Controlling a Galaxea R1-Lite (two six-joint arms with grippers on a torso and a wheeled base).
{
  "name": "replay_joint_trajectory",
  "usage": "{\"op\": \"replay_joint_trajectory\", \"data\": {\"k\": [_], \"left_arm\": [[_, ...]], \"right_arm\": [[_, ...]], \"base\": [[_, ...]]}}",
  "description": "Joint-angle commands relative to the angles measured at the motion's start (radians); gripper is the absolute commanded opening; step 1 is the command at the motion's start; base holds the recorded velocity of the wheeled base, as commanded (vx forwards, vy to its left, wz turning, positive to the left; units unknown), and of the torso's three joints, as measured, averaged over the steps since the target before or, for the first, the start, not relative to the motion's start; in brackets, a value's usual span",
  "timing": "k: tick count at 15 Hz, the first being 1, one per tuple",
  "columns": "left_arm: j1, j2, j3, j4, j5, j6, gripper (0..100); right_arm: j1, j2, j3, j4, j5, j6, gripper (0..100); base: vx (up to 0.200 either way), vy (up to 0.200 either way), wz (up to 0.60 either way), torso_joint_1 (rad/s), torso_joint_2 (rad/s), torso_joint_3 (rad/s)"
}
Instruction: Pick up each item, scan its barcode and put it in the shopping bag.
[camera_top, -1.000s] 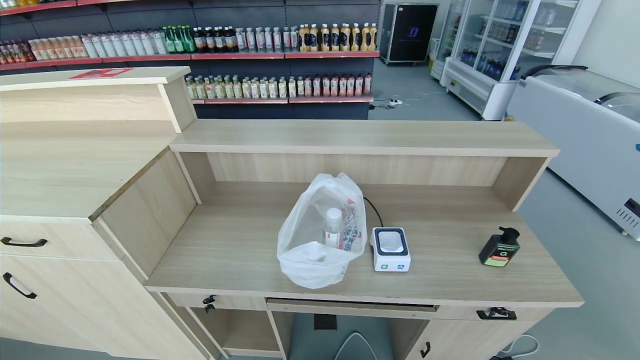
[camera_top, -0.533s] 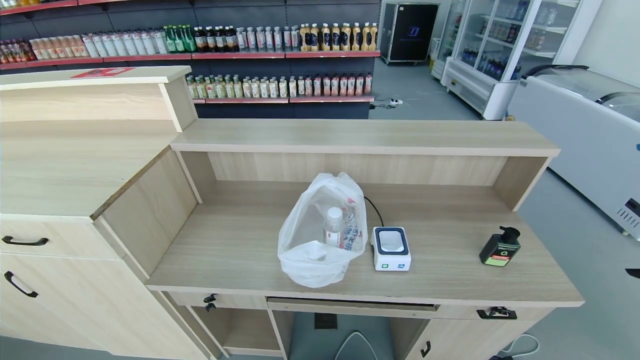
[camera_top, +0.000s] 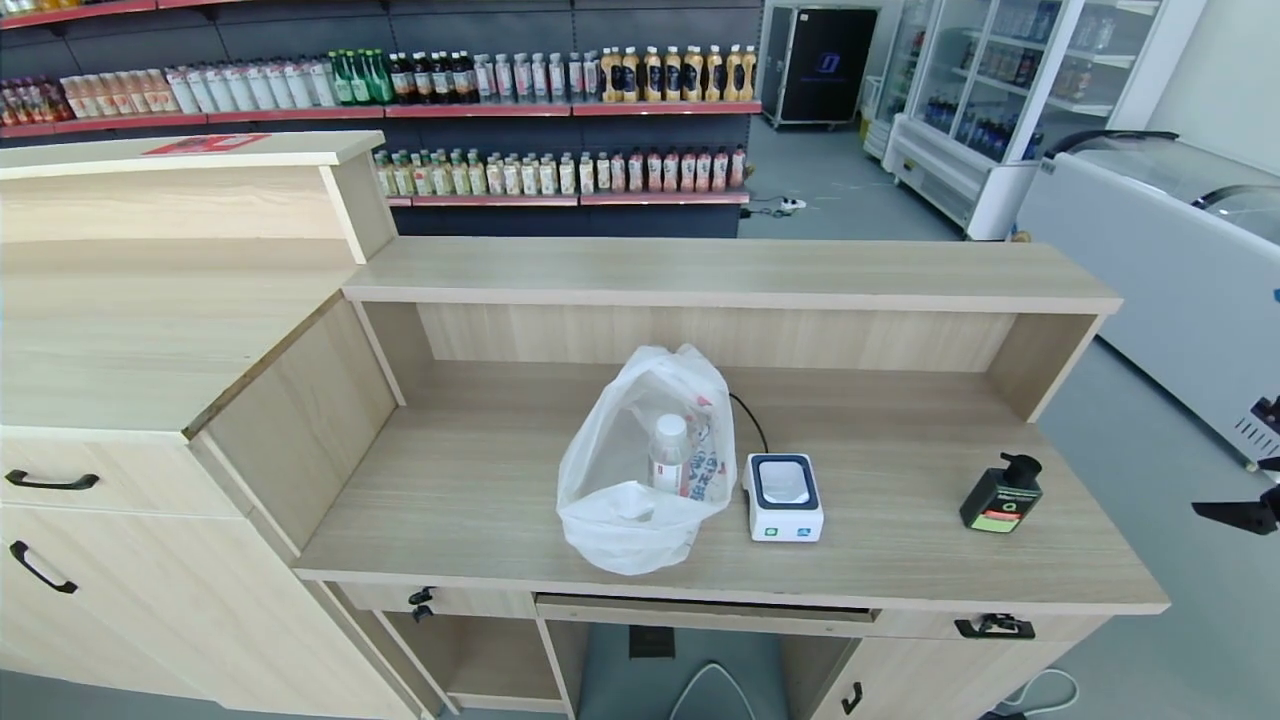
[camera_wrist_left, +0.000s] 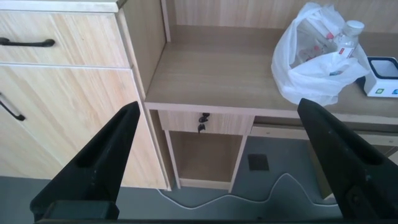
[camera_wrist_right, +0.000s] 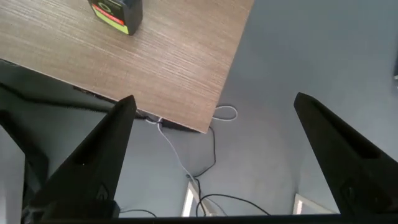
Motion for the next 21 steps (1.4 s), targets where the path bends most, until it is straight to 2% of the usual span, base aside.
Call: {"op": "replay_joint_trajectory", "data": {"k": [1, 13, 17, 21], "left_arm": [[0.000, 0.000, 0.000, 0.000, 0.000, 0.000, 100], [0.000, 0.000, 0.000, 0.000, 0.000, 0.000, 100], [0.000, 0.000, 0.000, 0.000, 0.000, 0.000, 100], [0.000, 0.000, 0.000, 0.000, 0.000, 0.000, 100]], "right_arm": [[0.029, 0.075, -0.043, 0.002, 0.002, 0.015, 100], [0.138, 0.285, -0.210, 0.002, 0.065, -0.007, 100], [0.170, 0.334, -0.230, 0.002, 0.068, -0.104, 100], [0.193, 0.374, -0.285, -0.006, 0.088, -0.125, 100]], "base": [[0.000, 0.000, 0.00, 0.000, 0.00, 0.000], [0.000, 0.000, 0.00, 0.000, 0.00, 0.000], [0.000, 0.000, 0.00, 0.000, 0.00, 0.000], [0.000, 0.000, 0.00, 0.000, 0.00, 0.000]]}}
